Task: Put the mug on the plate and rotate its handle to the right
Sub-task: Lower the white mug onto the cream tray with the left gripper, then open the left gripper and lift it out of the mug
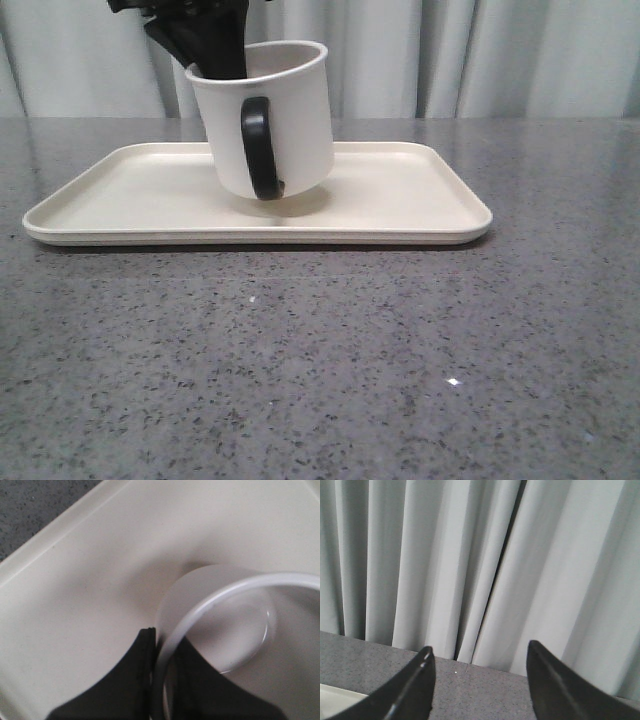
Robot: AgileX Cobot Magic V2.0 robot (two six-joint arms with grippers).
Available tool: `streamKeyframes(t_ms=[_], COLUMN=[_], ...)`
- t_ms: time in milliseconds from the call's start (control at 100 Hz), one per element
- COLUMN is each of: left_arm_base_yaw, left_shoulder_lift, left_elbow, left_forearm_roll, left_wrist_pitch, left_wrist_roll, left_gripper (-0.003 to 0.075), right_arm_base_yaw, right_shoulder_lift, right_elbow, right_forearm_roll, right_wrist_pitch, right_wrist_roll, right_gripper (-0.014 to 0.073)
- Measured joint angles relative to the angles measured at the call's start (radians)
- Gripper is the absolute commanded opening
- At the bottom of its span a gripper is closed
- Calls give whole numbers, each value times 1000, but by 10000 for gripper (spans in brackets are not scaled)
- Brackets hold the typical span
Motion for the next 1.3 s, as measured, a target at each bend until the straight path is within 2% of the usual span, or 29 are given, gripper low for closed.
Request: streamKeyframes(t_ms=[1300], left_arm_base_yaw=[0], left_shoulder_lift=[41], left_elbow=[-10], left_forearm_roll=[15], left_wrist_pitch=[14], left_wrist_roll=[0], left_gripper=[-18], right_arm_base_yaw=[0], right_shoulder_lift=[0], right_elbow=[0], right_forearm_roll=[0], right_wrist_pitch=[4], right_wrist_roll=[-2], right_gripper=[423])
